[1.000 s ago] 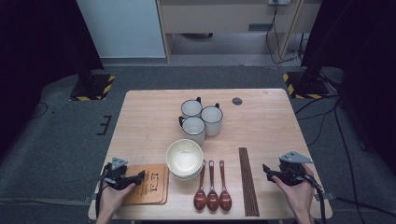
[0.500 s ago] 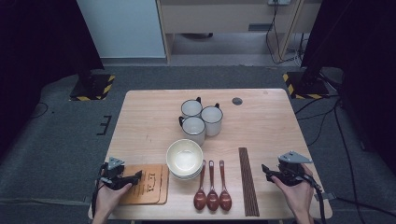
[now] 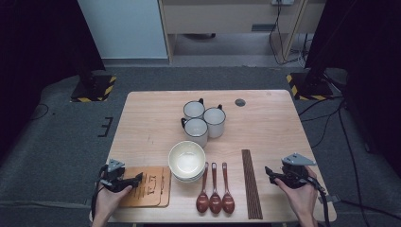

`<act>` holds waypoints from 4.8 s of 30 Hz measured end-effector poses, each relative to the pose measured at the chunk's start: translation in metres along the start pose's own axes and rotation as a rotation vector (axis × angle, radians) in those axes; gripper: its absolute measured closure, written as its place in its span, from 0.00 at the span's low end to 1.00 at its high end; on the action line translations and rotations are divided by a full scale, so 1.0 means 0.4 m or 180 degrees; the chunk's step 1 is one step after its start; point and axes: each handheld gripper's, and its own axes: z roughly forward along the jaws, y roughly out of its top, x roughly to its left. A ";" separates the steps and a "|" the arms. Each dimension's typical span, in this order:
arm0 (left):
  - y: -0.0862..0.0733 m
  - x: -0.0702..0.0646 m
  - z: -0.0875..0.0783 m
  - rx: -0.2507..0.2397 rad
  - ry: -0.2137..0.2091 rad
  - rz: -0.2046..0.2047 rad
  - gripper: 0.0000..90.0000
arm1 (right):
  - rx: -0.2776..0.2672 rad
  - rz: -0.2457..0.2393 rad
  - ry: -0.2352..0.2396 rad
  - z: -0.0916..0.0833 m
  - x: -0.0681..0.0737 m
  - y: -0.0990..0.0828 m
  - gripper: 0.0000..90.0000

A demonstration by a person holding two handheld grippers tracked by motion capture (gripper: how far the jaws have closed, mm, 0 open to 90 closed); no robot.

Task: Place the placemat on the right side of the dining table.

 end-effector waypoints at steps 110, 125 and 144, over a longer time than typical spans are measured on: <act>-0.095 0.059 -0.104 -0.0003 0.0342 -0.0127 0.37 | -0.0269 -0.0171 0.0988 0.033 0.401 0.039 0.39; -0.096 0.059 -0.103 -0.0009 0.0336 -0.0136 0.37 | -0.0300 -0.0169 0.1142 0.054 0.467 0.025 0.41; -0.096 0.059 -0.103 -0.0018 0.0328 -0.0147 0.37 | -0.0319 -0.0225 0.1309 0.065 0.551 0.026 0.46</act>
